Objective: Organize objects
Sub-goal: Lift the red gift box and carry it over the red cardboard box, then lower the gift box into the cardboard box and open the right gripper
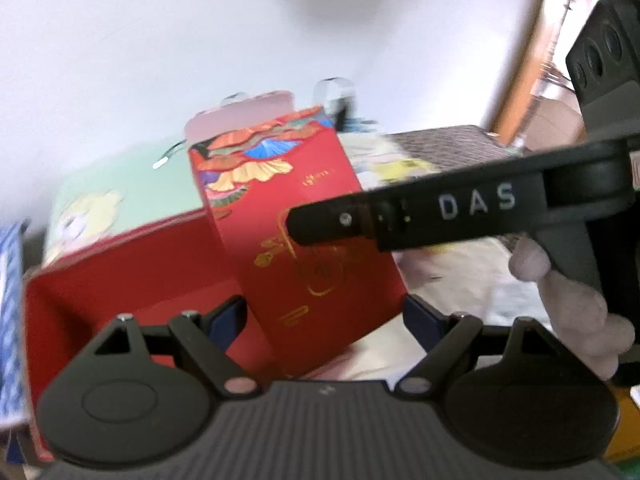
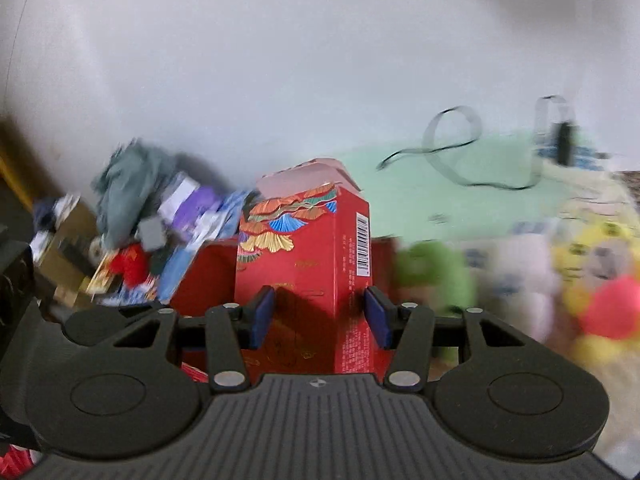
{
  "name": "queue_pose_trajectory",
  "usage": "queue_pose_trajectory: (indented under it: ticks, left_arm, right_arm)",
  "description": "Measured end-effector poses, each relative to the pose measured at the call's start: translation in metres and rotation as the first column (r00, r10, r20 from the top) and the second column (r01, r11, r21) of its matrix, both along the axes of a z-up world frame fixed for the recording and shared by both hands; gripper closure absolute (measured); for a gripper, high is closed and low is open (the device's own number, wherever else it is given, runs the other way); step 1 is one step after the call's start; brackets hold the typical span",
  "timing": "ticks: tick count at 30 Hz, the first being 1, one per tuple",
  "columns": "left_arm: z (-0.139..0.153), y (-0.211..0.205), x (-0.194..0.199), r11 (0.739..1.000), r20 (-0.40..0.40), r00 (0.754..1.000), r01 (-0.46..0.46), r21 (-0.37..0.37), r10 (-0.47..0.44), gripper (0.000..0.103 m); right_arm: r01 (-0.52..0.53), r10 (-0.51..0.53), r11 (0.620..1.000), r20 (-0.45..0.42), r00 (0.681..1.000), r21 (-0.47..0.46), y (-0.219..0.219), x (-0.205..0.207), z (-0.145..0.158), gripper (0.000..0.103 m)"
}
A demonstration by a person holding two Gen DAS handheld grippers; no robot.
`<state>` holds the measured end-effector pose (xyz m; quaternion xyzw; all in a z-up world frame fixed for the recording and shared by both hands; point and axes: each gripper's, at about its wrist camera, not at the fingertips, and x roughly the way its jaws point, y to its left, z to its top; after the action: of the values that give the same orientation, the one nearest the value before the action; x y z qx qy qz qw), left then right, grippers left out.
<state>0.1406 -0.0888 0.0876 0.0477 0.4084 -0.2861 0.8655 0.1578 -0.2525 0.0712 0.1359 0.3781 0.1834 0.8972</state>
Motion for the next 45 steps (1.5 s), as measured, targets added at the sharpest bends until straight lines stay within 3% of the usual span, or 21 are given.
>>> queue_pose_trajectory:
  ticks: [6, 11, 15, 17, 20, 27, 30, 36, 40, 45]
  left_arm:
    - [-0.055, 0.061, 0.043, 0.990, -0.121, 0.985, -0.114, 0.083, 0.123, 0.018]
    - [-0.097, 0.081, 0.070, 0.975, -0.221, 0.959, -0.141, 0.169, 0.177, 0.018]
    - [-0.108, 0.094, 0.084, 0.966, -0.287, 0.935, -0.152, 0.208, 0.209, 0.018]
    - [-0.108, 0.099, 0.090, 0.972, -0.321, 0.925, -0.152, 0.177, 0.203, 0.018]
    - [-0.109, 0.106, 0.093, 0.973, -0.338, 0.920, -0.148, 0.175, 0.201, 0.019]
    - [-0.101, 0.121, 0.078, 0.965, -0.293, 0.928, -0.177, 0.195, 0.230, 0.021]
    - [-0.098, 0.126, 0.076, 0.971, -0.297, 0.930, -0.176, 0.161, 0.218, 0.022]
    - [-0.093, 0.134, 0.075, 0.968, -0.276, 0.933, -0.193, 0.158, 0.231, 0.041]
    - [-0.092, 0.137, 0.076, 0.969, -0.283, 0.930, -0.196, 0.152, 0.233, 0.044]
    - [-0.095, 0.134, 0.078, 0.967, -0.276, 0.932, -0.197, 0.161, 0.236, 0.043]
  right_arm:
    - [-0.089, 0.094, 0.996, -0.203, 0.975, 0.034, 0.074, 0.057, -0.051, 0.053]
    - [-0.134, 0.127, 0.991, -0.300, 0.946, -0.004, 0.117, 0.087, -0.086, 0.053]
    - [-0.137, 0.123, 0.991, -0.383, 0.916, -0.009, 0.135, 0.104, -0.107, 0.054]
    - [-0.128, 0.112, 0.992, -0.421, 0.900, -0.011, 0.134, 0.111, -0.107, 0.053]
    - [-0.116, 0.106, 0.993, -0.469, 0.877, 0.008, 0.127, 0.115, -0.111, 0.053]
    - [-0.114, 0.111, 0.993, -0.561, 0.820, 0.031, 0.132, 0.121, -0.130, 0.056]
    - [-0.106, 0.112, 0.993, -0.594, 0.797, 0.045, 0.137, 0.122, -0.135, 0.056]
    - [-0.108, 0.150, 0.989, -0.621, 0.769, 0.106, 0.149, 0.132, -0.141, 0.059]
    - [-0.160, 0.228, 0.973, -0.621, 0.750, 0.164, 0.155, 0.134, -0.144, 0.065]
    - [-0.194, 0.258, 0.966, -0.595, 0.761, 0.171, 0.153, 0.132, -0.141, 0.065]
